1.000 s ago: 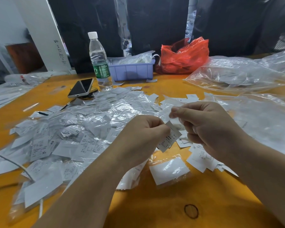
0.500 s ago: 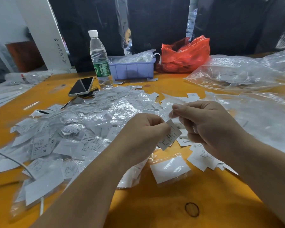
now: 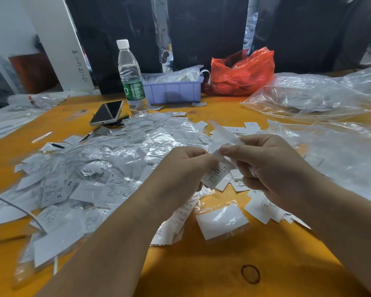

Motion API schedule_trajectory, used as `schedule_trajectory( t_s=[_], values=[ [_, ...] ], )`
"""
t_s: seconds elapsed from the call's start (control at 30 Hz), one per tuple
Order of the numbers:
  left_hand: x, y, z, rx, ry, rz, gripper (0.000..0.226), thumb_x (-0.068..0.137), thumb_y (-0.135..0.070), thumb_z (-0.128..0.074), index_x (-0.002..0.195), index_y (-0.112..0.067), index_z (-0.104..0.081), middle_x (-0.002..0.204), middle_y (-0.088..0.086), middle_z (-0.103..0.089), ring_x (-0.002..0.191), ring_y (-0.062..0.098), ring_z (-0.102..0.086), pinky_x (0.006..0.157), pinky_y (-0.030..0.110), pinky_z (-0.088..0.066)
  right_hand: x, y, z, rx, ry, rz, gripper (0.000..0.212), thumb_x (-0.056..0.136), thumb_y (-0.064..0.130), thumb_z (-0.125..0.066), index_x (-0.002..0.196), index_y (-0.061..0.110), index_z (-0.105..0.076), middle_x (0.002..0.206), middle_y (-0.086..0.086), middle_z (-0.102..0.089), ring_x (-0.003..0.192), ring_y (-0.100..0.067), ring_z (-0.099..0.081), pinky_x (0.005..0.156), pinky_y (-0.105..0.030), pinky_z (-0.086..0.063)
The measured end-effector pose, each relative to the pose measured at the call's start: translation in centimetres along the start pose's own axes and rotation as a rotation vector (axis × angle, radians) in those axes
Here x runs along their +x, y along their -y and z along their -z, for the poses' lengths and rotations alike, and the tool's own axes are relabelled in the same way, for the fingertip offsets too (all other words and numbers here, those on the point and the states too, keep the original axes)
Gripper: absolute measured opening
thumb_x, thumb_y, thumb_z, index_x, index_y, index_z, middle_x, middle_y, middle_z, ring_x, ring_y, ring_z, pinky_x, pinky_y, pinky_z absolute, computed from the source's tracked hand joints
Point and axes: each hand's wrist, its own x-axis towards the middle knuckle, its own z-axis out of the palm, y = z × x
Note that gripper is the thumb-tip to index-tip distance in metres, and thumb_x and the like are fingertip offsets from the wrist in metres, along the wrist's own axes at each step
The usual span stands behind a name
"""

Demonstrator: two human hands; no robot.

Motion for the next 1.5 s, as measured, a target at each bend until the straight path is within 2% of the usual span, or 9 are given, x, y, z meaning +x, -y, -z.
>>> schedule_trajectory(
  t_s=[0.27,0.67,0.97,1.1,1.3,1.37,1.5],
  values=[
    [0.14,0.40,0.07,-0.101,-0.031,-0.045,0.023,0.097,-0.024,-0.057,0.088,-0.007,-0.069,0.056,-0.003,-0.060,0.045,0.006,-0.046,0.045,0.016,-0.036,0.12,-0.05,0.12,0.003,0.003,-0.017,0.014,0.087,0.013,-0.068,0.093,0.001,-0.072,0.043,0.007,-0.039,0.036,-0.005,-0.029,0.035,-0.019,-0.027],
    [-0.02,0.18,0.00,-0.237,0.014,-0.049,0.022,0.097,-0.025,-0.054,0.083,-0.013,-0.066,0.055,-0.005,-0.058,0.046,0.006,-0.045,0.044,0.017,-0.037,0.26,-0.18,0.22,0.020,0.011,0.003,0.013,0.085,0.016,-0.070,0.090,0.004,-0.072,0.045,0.005,-0.035,0.038,-0.007,-0.026,0.036,-0.020,-0.026],
    [0.20,0.48,0.11,-0.199,-0.018,-0.048,0.021,0.097,-0.025,-0.055,0.082,-0.016,-0.067,0.054,-0.006,-0.059,0.047,0.005,-0.047,0.045,0.016,-0.038,0.21,0.07,0.26,0.072,0.122,-0.026,0.008,0.070,0.025,-0.073,0.069,0.017,-0.074,0.051,0.001,-0.034,0.040,-0.008,-0.026,0.035,-0.019,-0.026],
    [0.23,0.75,-0.05,-0.171,-0.058,-0.091,0.019,0.098,-0.023,-0.055,0.085,-0.015,-0.067,0.055,-0.007,-0.058,0.048,0.005,-0.046,0.045,0.014,-0.038,0.48,-0.29,0.47,-0.006,0.081,-0.003,0.011,0.083,0.014,-0.070,0.092,0.007,-0.073,0.047,0.004,-0.035,0.039,-0.008,-0.027,0.037,-0.019,-0.027],
    [0.37,0.80,-0.15,-0.199,-0.095,-0.072,0.019,0.098,-0.023,-0.055,0.087,-0.016,-0.069,0.054,-0.009,-0.058,0.048,0.002,-0.048,0.046,0.014,-0.040,0.42,-0.39,0.26,-0.013,0.073,0.007,0.006,0.082,0.010,-0.071,0.087,0.008,-0.073,0.044,0.005,-0.033,0.038,-0.008,-0.024,0.036,-0.021,-0.026],
    [0.36,0.81,-0.21,-0.208,-0.106,-0.071,0.019,0.098,-0.023,-0.055,0.087,-0.016,-0.069,0.053,-0.010,-0.058,0.047,0.002,-0.048,0.046,0.014,-0.040,0.40,-0.33,0.23,-0.011,0.082,-0.010,0.010,0.080,0.012,-0.072,0.088,0.007,-0.072,0.044,0.005,-0.032,0.038,-0.008,-0.024,0.036,-0.021,-0.026],
    [0.27,0.75,-0.38,-0.216,-0.126,-0.082,0.019,0.097,-0.024,-0.055,0.086,-0.017,-0.069,0.054,-0.009,-0.058,0.047,0.002,-0.047,0.046,0.015,-0.040,0.27,-0.24,0.13,0.010,0.112,-0.062,0.035,0.065,0.024,-0.073,0.093,0.003,-0.072,0.046,0.003,-0.031,0.038,-0.008,-0.025,0.036,-0.020,-0.027]
  ],
)
